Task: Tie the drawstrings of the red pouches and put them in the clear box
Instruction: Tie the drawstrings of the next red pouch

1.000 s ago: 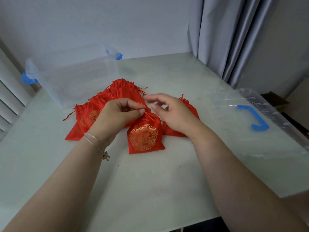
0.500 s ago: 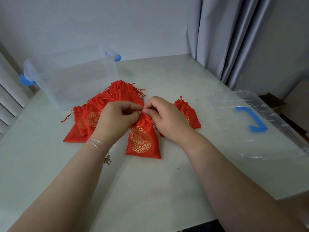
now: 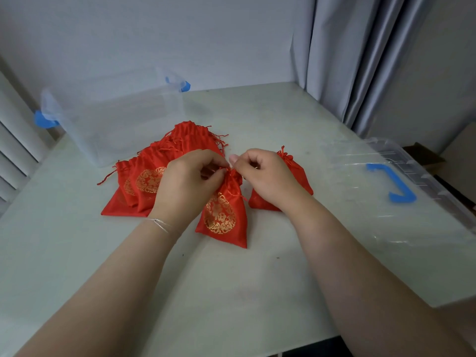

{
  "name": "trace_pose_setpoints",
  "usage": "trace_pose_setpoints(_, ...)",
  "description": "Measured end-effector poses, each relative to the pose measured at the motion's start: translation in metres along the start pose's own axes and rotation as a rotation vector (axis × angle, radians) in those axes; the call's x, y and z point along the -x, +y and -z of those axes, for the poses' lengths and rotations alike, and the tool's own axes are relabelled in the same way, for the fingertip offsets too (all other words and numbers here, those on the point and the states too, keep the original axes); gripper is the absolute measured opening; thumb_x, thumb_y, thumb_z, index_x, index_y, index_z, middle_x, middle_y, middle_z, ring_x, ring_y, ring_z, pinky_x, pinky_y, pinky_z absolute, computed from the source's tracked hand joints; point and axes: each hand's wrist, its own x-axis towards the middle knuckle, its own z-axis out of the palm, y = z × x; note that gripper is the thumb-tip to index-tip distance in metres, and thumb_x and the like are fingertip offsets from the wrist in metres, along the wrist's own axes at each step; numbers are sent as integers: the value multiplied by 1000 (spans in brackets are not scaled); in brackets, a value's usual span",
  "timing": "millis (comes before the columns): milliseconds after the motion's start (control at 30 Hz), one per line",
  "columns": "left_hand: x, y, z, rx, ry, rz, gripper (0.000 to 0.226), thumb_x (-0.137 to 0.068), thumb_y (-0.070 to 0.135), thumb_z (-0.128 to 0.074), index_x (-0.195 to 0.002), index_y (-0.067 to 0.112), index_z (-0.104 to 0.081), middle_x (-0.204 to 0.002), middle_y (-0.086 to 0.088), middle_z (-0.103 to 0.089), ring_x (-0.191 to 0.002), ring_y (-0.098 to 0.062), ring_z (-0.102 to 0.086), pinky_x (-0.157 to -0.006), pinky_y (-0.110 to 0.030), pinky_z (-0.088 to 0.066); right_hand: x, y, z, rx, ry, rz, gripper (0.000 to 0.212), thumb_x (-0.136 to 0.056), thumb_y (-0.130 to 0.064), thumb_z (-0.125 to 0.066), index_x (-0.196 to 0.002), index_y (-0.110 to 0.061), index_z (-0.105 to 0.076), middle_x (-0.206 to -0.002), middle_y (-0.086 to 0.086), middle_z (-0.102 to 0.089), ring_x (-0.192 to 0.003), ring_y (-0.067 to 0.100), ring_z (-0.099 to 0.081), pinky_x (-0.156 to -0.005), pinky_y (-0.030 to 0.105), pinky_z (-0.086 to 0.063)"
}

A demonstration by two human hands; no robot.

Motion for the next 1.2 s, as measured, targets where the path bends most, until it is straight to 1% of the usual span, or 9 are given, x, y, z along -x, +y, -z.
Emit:
trace_pose_setpoints(100,0,-2,0,-52,4,-105,14,-79,11,-63,-89,13,-72,-84,3,-67,-72,-9,-61,-67,-29,-52,-2,1,2,-174,-25,-30,17,-91,-15,-61,-77,-25,-61,-74,-9,-59,-70,3,-52,-72,21,-45)
trace_pose_setpoints(167,1,-5,0,-75,13,-147,12,-80,11,-64,-89,13,-72,-85,3,-66,-71,-7,-59,-66,-28,-51,-1,1,4,-214,-87,-41,21,-91,-8,-60,-86,-27,-64,-80,-10,-63,-71,-4,-55,-71,13,-45)
trace_pose_setpoints(333,2,-10,-5,-107,15,-213,11,-83,16,-65,-87,10,-72,-88,-1,-65,-70,-16,-61,-60,-36,-53,1,0,13,-214,-192,-91,24,-88,-5,-63,-89,-27,-70,-99,17,-71,-84,8,-61,-82,22,-46)
trace_pose_setpoints(433,2,-13,-7,-138,5,-236,15,-84,22,-63,-87,11,-72,-89,0,-65,-70,-17,-62,-57,-37,-53,0,2,16,-183,-209,-112,24,-87,-6,-65,-85,-29,-70,-89,4,-72,-80,3,-63,-83,18,-49)
trace_pose_setpoints(600,3,-15,-7,-194,23,-233,13,-84,23,-64,-88,17,-74,-89,4,-68,-70,-16,-65,-52,-35,-52,0,5,11,-113,-166,-115,20,-86,-10,-66,-80,-29,-68,-78,-7,-69,-75,3,-63,-80,21,-49)
trace_pose_setpoints(700,2,-15,-7,-204,37,-215,11,-84,23,-66,-88,19,-76,-87,6,-70,-72,-14,-66,-54,-35,-52,-1,7,6,-33,-121,-90,20,-87,-13,-64,-78,-31,-64,-79,-8,-69,-77,7,-64,-82,29,-52)
trace_pose_setpoints(800,1,-14,-8,-184,37,-188,13,-84,22,-63,-88,18,-75,-86,5,-71,-77,-15,-67,-59,-36,-53,-1,7,4,41,-88,-56,18,-89,-14,-58,-79,-29,-59,-74,-7,-66,-70,10,-63,-75,32,-53)
trace_pose_setpoints(933,1,-15,-8,-88,44,-91,10,-83,9,-63,-87,13,-72,-85,3,-72,-79,-15,-67,-67,-38,-54,-2,9,5,166,-93,-34,6,-90,-21,-52,-86,-26,-53,-77,-4,-64,-77,17,-65,-75,37,-53)
trace_pose_setpoints(1200,-1,-18,-8,-24,-38,-7,23,-82,-2,-50,-86,19,-60,-91,5,-72,-82,-16,-68,-67,-41,-55,-1,11,7,263,-134,9,4,-92,-24,-45,-93,-21,-48,-71,-6,-65,-71,11,-65,-72,43,-54)
